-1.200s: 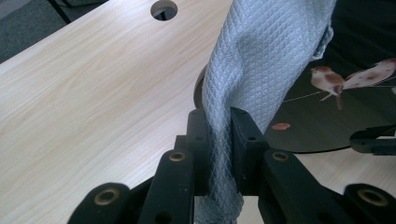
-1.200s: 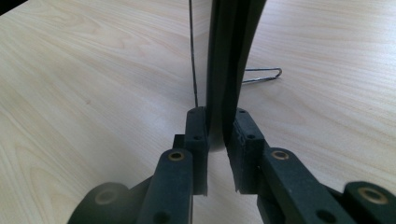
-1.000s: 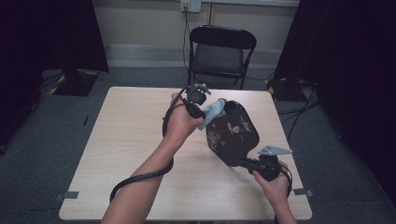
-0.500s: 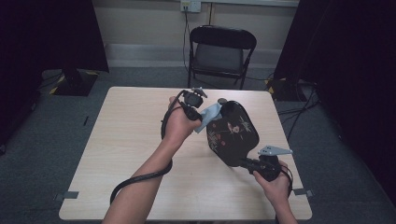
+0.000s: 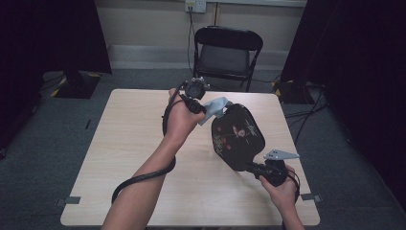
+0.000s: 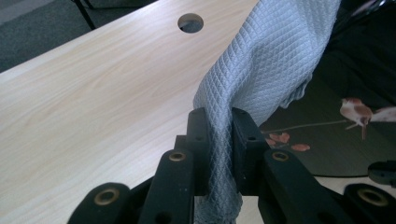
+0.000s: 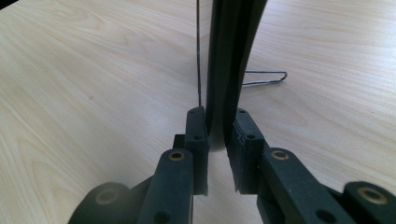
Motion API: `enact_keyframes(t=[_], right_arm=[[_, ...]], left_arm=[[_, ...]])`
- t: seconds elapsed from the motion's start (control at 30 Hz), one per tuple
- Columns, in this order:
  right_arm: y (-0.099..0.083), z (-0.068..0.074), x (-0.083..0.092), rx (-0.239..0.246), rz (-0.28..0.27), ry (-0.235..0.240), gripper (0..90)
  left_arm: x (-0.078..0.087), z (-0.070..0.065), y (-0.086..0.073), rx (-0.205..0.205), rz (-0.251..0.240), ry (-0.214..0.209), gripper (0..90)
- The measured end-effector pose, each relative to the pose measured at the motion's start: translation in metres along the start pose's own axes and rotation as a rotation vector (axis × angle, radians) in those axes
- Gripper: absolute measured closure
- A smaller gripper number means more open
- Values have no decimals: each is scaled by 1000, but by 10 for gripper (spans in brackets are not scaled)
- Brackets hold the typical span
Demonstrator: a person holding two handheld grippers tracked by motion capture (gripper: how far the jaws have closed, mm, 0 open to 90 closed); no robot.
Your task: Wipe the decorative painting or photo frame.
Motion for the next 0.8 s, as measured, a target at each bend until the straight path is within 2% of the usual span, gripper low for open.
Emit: enact_keyframes(t=[0.13,0.43,0.63,0.8], right_arm=[[0,-1,0,-6,-1,2,792],[0,0,0,10,1,-2,793],[0,0,0,13,0,-3,793],[0,1,0,26,2,-9,794]], left_arm=[[-10,-1,-1,-3,15,0,793],[-33,7,-16,13,61,-1,793],[-39,9,-24,8,77,0,793],[-45,12,-34,24,94,-6,793]])
Point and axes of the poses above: each handheld gripper's, and its own axes: x roughly backward along the jaws, y roughly out of its top, z roughly to its left, the point moved 10 cm from there along -x, roughly forward along the jaws, and after that the axes turned 10 degrees about -y, right-handed, at the moved point
